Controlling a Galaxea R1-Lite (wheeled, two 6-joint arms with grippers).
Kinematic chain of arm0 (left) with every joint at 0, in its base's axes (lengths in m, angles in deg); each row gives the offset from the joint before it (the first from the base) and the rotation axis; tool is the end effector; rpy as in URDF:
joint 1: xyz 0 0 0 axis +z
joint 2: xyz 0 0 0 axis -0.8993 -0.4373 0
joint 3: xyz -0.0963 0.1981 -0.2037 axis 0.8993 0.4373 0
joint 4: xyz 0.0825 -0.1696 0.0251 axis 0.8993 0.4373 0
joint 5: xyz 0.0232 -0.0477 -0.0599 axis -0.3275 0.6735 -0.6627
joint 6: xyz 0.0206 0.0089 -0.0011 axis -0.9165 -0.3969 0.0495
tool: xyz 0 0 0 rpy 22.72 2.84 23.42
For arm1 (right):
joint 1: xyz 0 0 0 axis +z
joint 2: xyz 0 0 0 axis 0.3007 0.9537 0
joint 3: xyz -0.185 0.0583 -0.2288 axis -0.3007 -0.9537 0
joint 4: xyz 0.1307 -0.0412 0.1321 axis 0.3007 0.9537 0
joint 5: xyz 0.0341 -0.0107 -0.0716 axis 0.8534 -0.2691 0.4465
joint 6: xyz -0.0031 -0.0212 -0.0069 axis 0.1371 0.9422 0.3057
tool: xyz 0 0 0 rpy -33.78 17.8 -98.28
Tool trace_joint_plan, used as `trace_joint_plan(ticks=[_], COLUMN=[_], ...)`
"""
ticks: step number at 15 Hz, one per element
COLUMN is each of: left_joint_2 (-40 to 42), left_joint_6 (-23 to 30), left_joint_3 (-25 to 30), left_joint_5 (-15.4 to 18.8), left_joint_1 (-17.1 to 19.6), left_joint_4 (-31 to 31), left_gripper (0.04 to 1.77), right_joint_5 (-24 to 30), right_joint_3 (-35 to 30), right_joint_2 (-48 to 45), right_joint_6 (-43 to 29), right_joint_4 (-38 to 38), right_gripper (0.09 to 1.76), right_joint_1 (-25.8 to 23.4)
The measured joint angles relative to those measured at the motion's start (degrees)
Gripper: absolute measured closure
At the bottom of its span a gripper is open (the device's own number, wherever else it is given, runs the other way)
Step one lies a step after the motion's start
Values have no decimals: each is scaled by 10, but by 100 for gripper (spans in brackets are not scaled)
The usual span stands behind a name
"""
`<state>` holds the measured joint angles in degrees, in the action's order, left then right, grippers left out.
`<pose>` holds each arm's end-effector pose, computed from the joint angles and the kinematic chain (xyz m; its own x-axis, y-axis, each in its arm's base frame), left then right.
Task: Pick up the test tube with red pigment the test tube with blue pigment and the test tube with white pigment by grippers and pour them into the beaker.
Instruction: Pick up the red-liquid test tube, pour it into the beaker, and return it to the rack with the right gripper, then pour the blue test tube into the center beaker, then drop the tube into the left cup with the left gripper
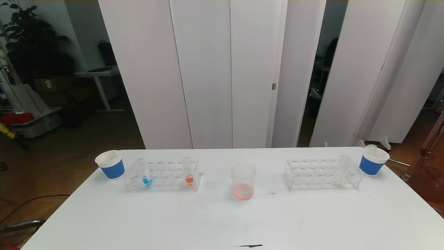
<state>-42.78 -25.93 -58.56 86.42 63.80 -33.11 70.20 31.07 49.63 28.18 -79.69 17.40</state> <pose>-0.0229 0.0001 0.0763 0.9999 -0.0083 0.0069 0.0083 1.0000 0.0038 -0.0255 0.0002 0.0770 0.9992 0.0013 -0.0410 -0.0013 1.0000 0.0014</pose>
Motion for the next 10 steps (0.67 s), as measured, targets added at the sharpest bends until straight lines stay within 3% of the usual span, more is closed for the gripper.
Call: trace_joint_plan(ticks=[4, 10], left_joint_2=[0, -43], left_joint_6=[-3, -4], left_joint_3=[-25, -154], left_joint_5=[-8, -23], left_joint_1=[0, 0], left_joint_4=[6, 45], left_gripper=[6, 6], right_joint_5=[0, 0], right_joint_3=[0, 0], right_joint_2=[0, 0], right_joint_6=[0, 0], right_joint_4=[0, 0], right_gripper=[10, 10], right_joint_1=[0, 0])
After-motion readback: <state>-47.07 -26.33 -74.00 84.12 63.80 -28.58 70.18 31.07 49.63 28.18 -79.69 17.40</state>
